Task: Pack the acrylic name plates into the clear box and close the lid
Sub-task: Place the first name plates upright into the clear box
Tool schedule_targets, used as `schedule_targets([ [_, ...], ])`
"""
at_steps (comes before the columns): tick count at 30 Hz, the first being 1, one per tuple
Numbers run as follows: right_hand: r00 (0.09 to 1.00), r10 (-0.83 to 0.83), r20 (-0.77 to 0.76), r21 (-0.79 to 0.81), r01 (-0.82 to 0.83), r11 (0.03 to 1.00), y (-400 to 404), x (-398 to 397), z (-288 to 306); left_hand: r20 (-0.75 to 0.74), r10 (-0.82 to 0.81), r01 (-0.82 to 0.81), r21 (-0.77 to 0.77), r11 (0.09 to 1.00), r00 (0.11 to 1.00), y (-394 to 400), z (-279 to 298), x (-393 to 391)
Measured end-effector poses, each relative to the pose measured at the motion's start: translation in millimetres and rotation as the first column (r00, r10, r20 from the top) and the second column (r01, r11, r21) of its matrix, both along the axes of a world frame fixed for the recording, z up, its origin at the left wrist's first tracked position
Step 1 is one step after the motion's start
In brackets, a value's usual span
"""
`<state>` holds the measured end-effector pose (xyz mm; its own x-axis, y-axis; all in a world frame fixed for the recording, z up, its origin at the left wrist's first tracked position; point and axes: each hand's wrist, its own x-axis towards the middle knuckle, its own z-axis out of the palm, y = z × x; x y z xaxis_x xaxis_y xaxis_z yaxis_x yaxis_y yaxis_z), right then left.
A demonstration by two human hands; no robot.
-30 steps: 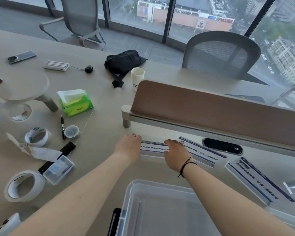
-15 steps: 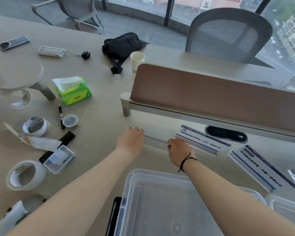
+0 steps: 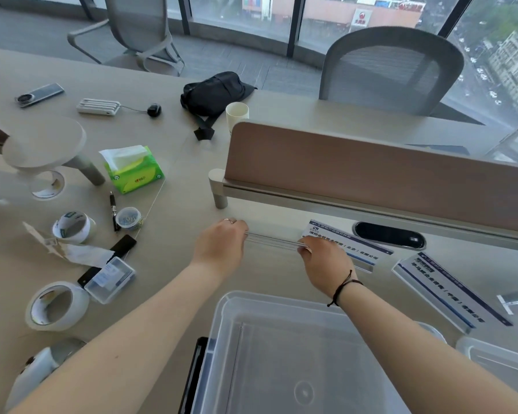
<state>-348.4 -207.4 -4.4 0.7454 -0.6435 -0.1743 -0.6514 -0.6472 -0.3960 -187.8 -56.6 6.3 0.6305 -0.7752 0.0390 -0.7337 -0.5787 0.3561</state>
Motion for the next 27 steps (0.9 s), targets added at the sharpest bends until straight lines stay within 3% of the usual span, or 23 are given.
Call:
schedule_targets([
  [7,0.964,-0.062,0.257,0.032,0.056,0.998,12,-33,51,0.074,0.061,-0.049,-0.155,0.987,0.995,14,54,-31],
  [12,0.927,-0.045,0.371,-0.036,0.063,0.997,30,-75,78,0.099,0.039,-0.016,-0.222,0.975,0.994,31,84,-67],
  [19,0.914,-0.102,0.393,0.016,0.104,0.994,42,-130,93,0.152,0.008,0.025,-0.218,0.976,0.988,51,103,-122],
  [27,0.925,-0.091,0.369,0.103,0.057,0.993,55,-177,82,0.108,0.021,-0.003,-0.160,0.987,0.994,74,88,-172],
])
